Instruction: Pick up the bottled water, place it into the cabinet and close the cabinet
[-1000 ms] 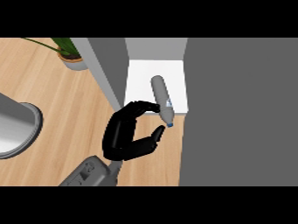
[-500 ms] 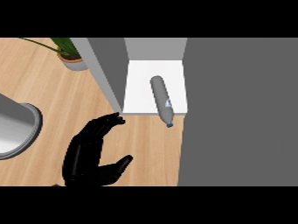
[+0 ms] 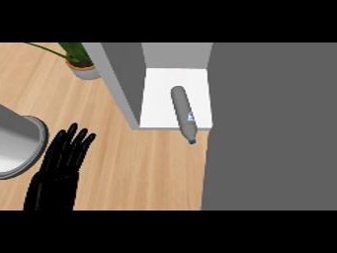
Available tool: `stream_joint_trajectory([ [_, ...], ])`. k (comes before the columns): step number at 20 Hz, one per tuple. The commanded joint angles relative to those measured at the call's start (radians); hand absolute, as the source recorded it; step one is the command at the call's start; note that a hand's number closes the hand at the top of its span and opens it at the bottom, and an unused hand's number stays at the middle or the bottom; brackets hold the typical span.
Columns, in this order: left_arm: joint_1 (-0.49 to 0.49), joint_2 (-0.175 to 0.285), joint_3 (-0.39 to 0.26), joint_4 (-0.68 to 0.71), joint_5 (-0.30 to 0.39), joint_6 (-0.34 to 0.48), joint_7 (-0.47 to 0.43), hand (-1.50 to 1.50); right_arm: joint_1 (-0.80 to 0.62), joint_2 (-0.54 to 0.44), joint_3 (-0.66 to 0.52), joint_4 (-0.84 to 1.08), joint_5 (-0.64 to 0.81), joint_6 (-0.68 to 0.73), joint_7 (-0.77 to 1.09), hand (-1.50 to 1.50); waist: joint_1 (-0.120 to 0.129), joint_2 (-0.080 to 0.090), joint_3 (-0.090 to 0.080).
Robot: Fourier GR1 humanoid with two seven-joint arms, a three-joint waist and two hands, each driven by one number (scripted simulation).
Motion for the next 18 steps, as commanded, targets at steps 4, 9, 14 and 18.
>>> stream_joint_trajectory([
  [4,0.121,0.079,0.063,-0.075,0.063,-0.066,-0.008,-1.5,-0.093,-0.051,0.13,-0.202,0.198,0.006,0.156,1.5,0.029,-0.005,-0.007],
  [9,0.182,0.152,0.13,-0.119,0.106,-0.132,-0.014,-1.5,-0.12,-0.023,0.236,-0.168,0.144,-0.045,0.194,1.5,0.056,0.002,-0.008],
  [14,0.215,0.207,0.172,-0.151,0.14,-0.193,-0.005,-1.5,-0.11,0.031,0.334,-0.097,0.075,-0.116,0.185,1.5,0.072,0.011,-0.007],
  [18,0.225,0.228,0.186,-0.129,0.15,-0.244,-0.01,-1.5,-0.176,0.026,0.339,-0.065,0.058,-0.128,0.196,1.5,0.115,0.023,-0.011],
])
